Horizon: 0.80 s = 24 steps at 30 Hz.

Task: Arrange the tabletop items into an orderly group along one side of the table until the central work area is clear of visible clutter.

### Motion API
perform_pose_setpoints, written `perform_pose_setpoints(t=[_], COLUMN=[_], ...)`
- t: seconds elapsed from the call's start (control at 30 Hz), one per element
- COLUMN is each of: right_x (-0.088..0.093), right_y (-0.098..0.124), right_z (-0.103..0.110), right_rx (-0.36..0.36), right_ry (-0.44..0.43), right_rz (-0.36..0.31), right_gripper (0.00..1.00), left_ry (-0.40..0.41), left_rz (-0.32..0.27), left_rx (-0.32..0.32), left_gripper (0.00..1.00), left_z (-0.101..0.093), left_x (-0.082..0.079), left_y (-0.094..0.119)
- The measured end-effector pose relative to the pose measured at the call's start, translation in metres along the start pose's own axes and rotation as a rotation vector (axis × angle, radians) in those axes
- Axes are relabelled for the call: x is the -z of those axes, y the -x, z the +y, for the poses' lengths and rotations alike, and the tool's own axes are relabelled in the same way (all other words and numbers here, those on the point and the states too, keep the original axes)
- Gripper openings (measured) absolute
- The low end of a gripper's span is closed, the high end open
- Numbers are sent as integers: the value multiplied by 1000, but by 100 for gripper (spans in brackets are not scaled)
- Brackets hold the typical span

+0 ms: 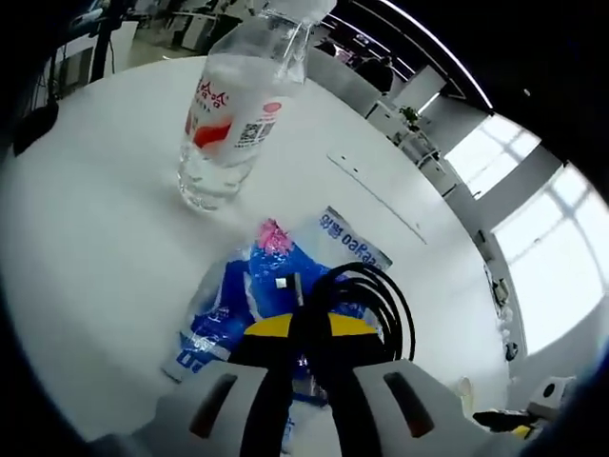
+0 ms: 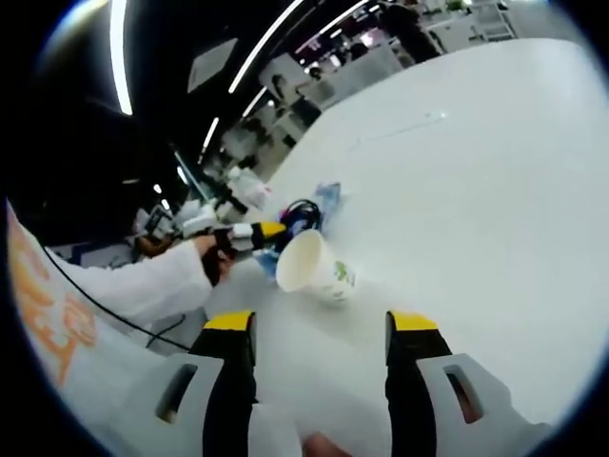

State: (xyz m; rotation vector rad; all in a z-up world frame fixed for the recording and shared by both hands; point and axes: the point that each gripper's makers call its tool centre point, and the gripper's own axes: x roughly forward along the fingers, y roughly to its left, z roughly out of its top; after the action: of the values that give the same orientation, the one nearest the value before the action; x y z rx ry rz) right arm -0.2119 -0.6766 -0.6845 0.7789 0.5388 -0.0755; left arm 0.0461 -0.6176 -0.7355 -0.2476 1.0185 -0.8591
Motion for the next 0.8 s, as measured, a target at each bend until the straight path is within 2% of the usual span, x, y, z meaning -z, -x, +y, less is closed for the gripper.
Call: perform_pose_setpoints(t=[0.2, 0.33, 0.5, 0.67, 0.77, 0.8], right_x=[-12, -18, -33, -62, -77, -82], right_y=[6, 8, 12, 16, 16, 15], right_z=[-4, -3, 6, 28, 46, 47], right_rx=[16, 17, -16, -95, -148, -141], right_ry=[-22, -40, -72, -148, -233, -224], right_rz=[-58, -84, -139, -235, -259, -270], right_gripper=[53, 53, 54, 61, 67, 69], left_ry=[7, 32, 27, -28, -74, -84], left_rz=[-61, -126, -171, -201, -200, -194], left_rx=[63, 122, 182, 290, 348, 370], left_gripper=[7, 7, 7, 7, 7, 7], left_z=[-21, -38, -61, -103, -128, -135], left_x=[-9, -23, -36, -46, -45, -43], left_y=[16, 30, 48, 72, 82, 85])
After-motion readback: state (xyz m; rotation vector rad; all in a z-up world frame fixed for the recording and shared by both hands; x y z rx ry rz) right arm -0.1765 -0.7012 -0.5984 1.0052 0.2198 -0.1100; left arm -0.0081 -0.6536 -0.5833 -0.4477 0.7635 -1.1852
